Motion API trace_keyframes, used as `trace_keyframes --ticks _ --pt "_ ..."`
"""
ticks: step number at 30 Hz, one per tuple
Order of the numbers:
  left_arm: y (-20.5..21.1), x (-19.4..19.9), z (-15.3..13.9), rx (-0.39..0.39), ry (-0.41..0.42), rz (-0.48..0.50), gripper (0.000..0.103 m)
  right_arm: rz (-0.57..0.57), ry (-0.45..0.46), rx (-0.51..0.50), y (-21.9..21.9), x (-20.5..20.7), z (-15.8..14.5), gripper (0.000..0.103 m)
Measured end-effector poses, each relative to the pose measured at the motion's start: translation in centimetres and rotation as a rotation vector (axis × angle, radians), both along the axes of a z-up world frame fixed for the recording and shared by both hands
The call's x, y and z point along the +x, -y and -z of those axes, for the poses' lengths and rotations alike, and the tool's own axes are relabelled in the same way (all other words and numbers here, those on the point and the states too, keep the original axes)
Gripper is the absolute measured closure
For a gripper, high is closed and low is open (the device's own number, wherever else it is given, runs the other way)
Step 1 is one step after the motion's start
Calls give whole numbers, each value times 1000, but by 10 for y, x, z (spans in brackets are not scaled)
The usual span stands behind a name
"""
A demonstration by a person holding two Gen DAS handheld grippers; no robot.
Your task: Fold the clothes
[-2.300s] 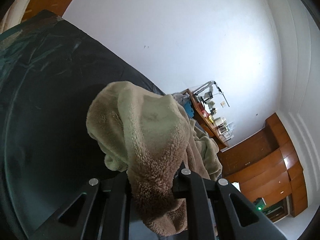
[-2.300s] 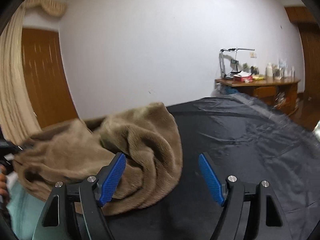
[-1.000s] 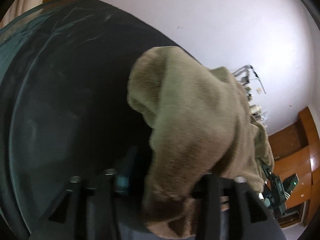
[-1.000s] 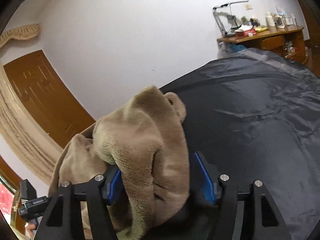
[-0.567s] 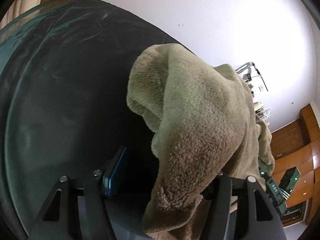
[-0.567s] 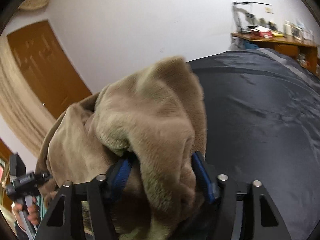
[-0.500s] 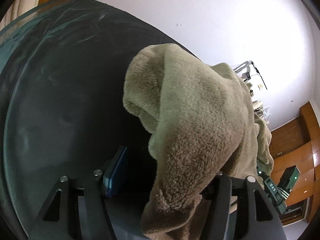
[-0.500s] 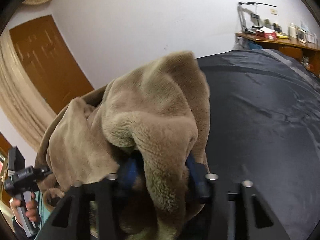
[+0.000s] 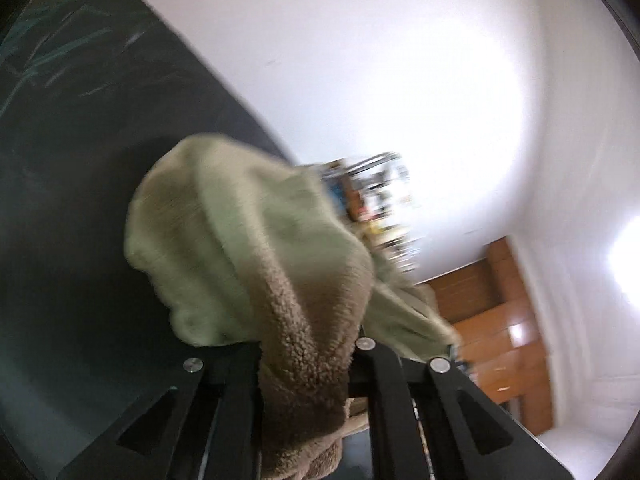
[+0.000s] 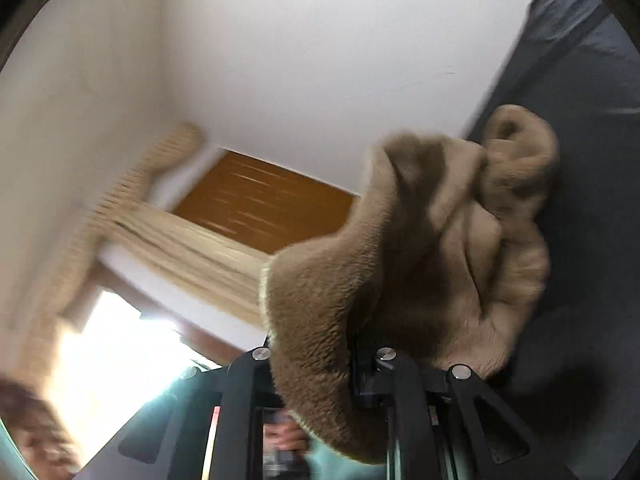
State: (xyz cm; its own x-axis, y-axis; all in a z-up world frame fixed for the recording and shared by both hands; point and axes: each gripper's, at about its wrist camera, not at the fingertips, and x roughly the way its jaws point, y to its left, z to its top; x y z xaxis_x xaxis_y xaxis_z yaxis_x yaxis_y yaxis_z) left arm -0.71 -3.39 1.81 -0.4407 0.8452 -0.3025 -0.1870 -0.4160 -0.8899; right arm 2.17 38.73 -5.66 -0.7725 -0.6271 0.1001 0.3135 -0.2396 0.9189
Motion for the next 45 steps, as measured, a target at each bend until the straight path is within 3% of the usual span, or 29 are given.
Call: trace_keyframes --ticks 4,8,13,15,17,22,25,28,31,33,36,38,42,45 --pt "5 12 -33 120 -83 24 94 -21 -148 -96 2 16 -21 84" --pt "23 20 -58 235 -160 25 94 16 -270 -122 -1 38 -51 84" --pt "36 26 -103 362 -259 -30 94 128 -400 -74 -14 93 -104 84" --pt "46 35 -119 388 -295 -55 94 234 -427 11 -7 117 -131 84" --pt "52 41 -133 377 -331 -82 94 349 -450 106 2 143 -158 84" --pt "42 79 -189 296 -529 -155 94 635 -502 347 27 205 -227 84" --pt "39 115 -218 250 -676 -236 94 937 -546 607 79 249 -262 84" --pt "44 157 -239 217 -814 -361 93 1235 -618 818 143 281 -274 84" --pt "48 195 -247 189 -927 -527 93 1405 -699 950 187 298 -269 84" --pt "35 200 -247 152 -949 -581 93 1493 -738 1018 211 307 -265 84" --pt "18 208 -248 95 -977 -658 93 1546 -720 1059 226 309 -261 84" --pt "46 218 -243 58 -933 -642 93 1538 -667 1081 227 305 -261 84" --pt "74 202 -228 -34 -799 -601 93 1479 -523 1138 221 282 -260 84" --pt "70 162 -211 -93 -705 -571 93 1407 -395 1209 211 251 -252 83"
